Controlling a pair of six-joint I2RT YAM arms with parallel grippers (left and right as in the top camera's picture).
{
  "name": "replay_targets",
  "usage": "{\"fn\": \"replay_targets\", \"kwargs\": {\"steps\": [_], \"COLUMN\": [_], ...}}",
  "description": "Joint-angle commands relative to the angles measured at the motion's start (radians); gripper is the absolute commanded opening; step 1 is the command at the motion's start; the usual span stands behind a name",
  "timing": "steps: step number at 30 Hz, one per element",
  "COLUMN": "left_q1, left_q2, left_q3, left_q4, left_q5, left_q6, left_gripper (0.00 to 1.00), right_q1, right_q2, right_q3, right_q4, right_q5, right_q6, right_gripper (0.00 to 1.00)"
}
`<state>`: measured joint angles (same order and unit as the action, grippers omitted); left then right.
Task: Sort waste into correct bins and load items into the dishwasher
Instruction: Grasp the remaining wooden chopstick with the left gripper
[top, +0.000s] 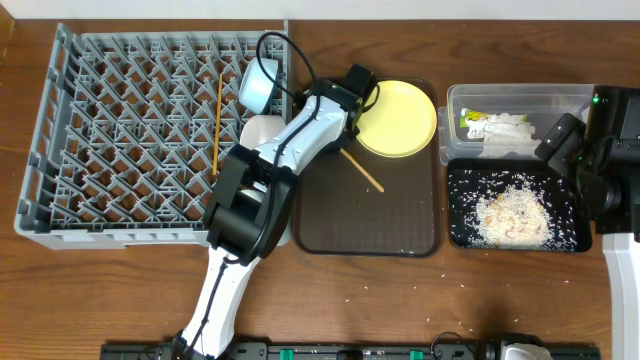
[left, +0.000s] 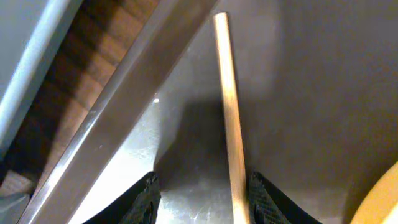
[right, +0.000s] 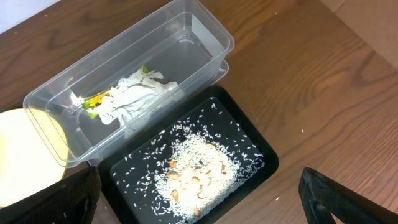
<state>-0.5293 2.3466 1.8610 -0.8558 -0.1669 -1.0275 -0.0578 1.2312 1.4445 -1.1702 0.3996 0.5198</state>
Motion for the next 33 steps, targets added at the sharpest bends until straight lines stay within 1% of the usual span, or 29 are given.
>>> {"fn": "replay_targets", "kwargs": {"steps": [1, 9, 11, 12, 14, 15, 18, 19, 20, 23, 26, 27, 33], "left_q1": [0.0, 0.0, 0.0, 0.0, -0.002, -0.003, -0.005, -0.005, -0.005, -0.005, -0.005, -0.004, -0.004], "left_q2": [0.043, 0.043, 0.043, 0.043, 0.043, 0.043, 0.043, 0.043, 0.043, 0.043, 0.03, 0.006, -0.143], "left_q3": [-0.024, -0.024, -0.025, -0.027, -0.045, -0.054, -0.079, -0.082, -0.082, -0.082, -0.076, -0.063, -0.035], "left_q4": [-0.042, -0.045, -0.046, -0.051, -0.051, -0.051, -0.048, -0.048, -0.048, -0.047, -0.029, -0.029, -0.029], "left_q5": [0.073, 0.094, 0.119, 0.134, 0.168, 0.179, 0.21, 0.225, 0.236, 0.238, 0.243, 0.242, 0.229], "left_q6": [0.005, 0.005, 0.005, 0.005, 0.001, -0.005, -0.026, -0.026, -0.026, -0.024, 0.044, 0.104, 0.356], "left_gripper": [0.47, 0.46, 0.46, 0.43, 0.3, 0.29, 0.19, 0.11, 0.08, 0.07, 0.07, 0.07, 0.07], "right_q1": [-0.003, -0.003, -0.003, -0.003, -0.003, -0.003, -0.003, -0.003, -0.003, -0.003, -0.003, -0.003, -0.003], "right_q2": [-0.001, -0.001, -0.001, -0.001, -0.001, -0.001, -0.001, -0.001, -0.001, -0.001, -0.001, -0.001, -0.001], "right_q3": [0.005, 0.005, 0.005, 0.005, 0.005, 0.005, 0.005, 0.005, 0.005, 0.005, 0.005, 0.005, 0.005], "right_q4": [-0.001, -0.001, -0.001, -0.001, -0.001, -0.001, -0.001, -0.001, -0.001, -0.001, -0.001, -0.001, -0.001], "right_q5": [0.011, 0.011, 0.011, 0.011, 0.011, 0.011, 0.011, 0.011, 0.011, 0.011, 0.011, 0.011, 0.011], "right_q6": [0.018, 0.018, 0.018, 0.018, 0.018, 0.018, 0.018, 0.018, 0.018, 0.018, 0.018, 0.018, 0.018], "right_gripper": [0.99, 0.99, 0.99, 0.99, 0.99, 0.99, 0.99, 0.99, 0.99, 0.99, 0.99, 0.99, 0.99]}}
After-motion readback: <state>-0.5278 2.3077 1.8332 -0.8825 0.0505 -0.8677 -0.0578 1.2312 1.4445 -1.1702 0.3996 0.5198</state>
